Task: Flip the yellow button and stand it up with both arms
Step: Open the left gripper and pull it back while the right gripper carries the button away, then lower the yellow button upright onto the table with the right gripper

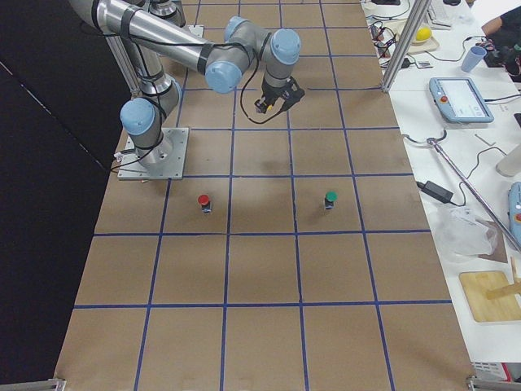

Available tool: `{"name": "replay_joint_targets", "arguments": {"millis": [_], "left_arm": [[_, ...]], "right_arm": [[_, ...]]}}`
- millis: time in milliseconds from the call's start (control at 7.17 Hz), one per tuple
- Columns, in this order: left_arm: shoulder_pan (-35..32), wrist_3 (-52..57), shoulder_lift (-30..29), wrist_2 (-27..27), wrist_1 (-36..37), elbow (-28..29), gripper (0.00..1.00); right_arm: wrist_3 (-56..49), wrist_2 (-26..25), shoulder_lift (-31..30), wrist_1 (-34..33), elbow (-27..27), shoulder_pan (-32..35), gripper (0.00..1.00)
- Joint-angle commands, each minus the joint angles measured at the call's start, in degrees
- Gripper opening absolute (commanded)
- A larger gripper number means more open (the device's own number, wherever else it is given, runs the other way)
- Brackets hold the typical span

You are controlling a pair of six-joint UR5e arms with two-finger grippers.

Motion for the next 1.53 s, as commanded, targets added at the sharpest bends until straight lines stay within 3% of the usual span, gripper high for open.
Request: {"name": "replay_joint_targets", "arguments": {"millis": [0,279,698,1256,1395], "left_arm": [[-0.83,0.69,0.36,5.10,-0.57,0.93,1.00],[-0.75,5.07,0.71,5.10,-0.84,0.59,1.00],[-0.13,5.88,0.80,9.13,-0.75,0.23,1.00],[-0.13,4.82,0.71,9.23,-0.75,-0.03,1.00],[-0.13,4.82,0.45,9.23,-0.75,0.58,1.00]], "right_arm": [[-0.20,-11.98,1.35,-9.70,4.00,-5.98,0.21],[0.15,-18.32,4.41,-18.32,4.72,-6.79,0.21],[-0.38,-19.15,12.59,-33.97,4.81,-8.99,0.22],[0.41,-20.91,14.70,-35.49,4.81,-9.08,0.22],[0.15,-21.52,16.19,-39.16,4.81,-9.08,0.23]]}}
